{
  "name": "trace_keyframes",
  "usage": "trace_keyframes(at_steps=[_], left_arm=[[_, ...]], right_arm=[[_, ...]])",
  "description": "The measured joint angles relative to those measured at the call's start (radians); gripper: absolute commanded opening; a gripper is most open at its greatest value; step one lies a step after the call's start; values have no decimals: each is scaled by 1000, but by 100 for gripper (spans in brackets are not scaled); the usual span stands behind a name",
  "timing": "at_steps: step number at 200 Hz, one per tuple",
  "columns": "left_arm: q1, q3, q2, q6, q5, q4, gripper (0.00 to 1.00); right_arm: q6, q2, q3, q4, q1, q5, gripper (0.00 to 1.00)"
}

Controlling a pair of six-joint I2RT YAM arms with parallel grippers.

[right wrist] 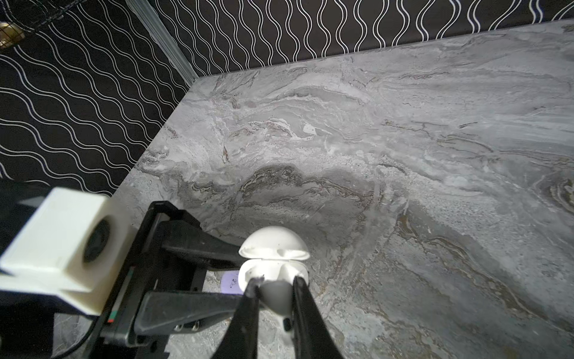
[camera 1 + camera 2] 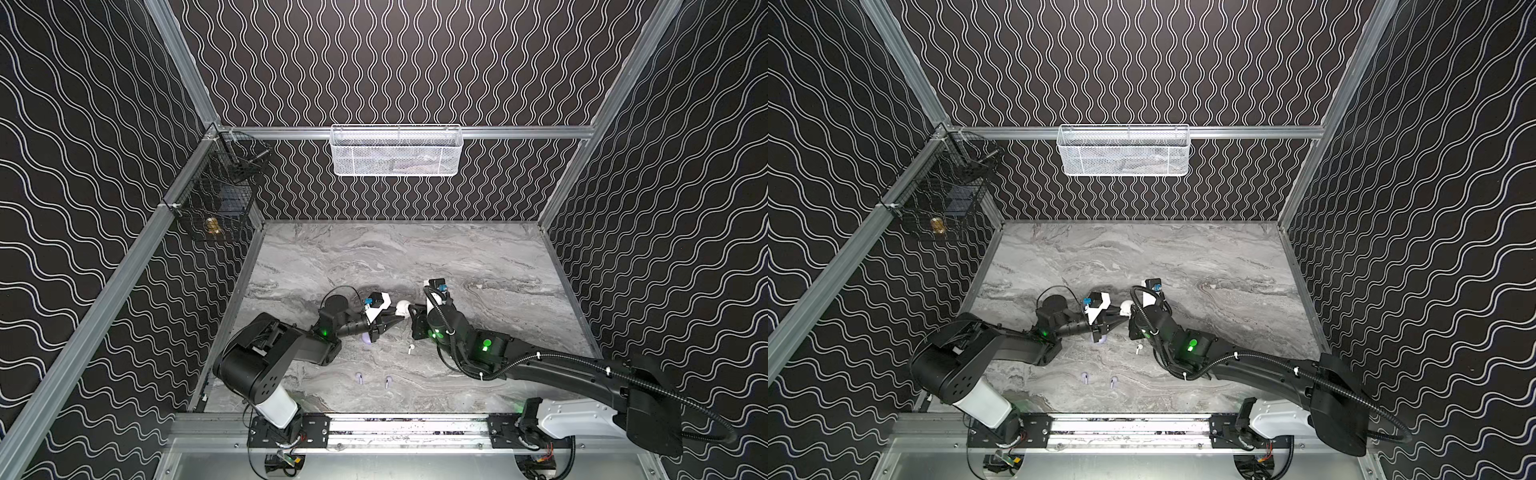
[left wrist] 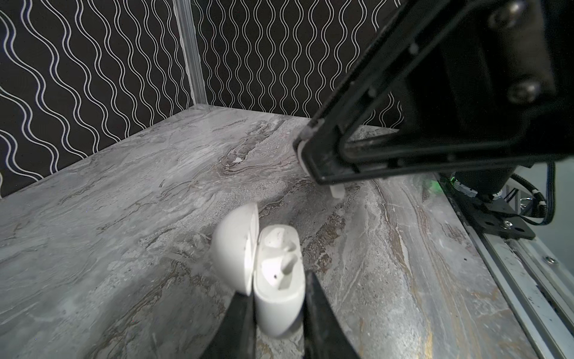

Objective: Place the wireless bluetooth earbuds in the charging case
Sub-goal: 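Lift the earbud with the right gripper and carry it toward the case, then position the held earbud above the open case in the left gripper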

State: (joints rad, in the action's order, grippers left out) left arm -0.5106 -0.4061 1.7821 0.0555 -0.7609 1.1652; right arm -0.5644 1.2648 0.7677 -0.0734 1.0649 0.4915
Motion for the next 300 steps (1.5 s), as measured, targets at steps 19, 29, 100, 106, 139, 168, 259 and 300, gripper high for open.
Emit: trace_keyframes(at_steps=[19, 29, 100, 106, 139, 168, 259, 300], left_arm=[[0, 0, 0, 0, 16, 0, 18], [1, 0, 0, 0, 25, 0, 18], [8, 14, 0, -8, 47, 27, 18], [8, 14, 0, -8, 50, 31, 18], [9, 15, 0, -23, 59, 46, 18], [9, 21, 0, -23, 95, 53, 18], [9, 34, 1, -22, 218, 83, 18], [9, 34, 1, -22, 229, 90, 18]], right_arm=[[-3, 9, -8, -31, 0, 4, 21], [-3, 18, -7, -47, 0, 4, 21], [-24, 60, 6, -81, -2, 19, 21], [-25, 61, 6, -85, -5, 23, 21], [-43, 74, 7, -98, -7, 53, 21], [-69, 99, 26, -97, -19, 68, 21], [-132, 190, 95, -104, -50, 27, 21], [-137, 223, 130, -103, -50, 7, 22]])
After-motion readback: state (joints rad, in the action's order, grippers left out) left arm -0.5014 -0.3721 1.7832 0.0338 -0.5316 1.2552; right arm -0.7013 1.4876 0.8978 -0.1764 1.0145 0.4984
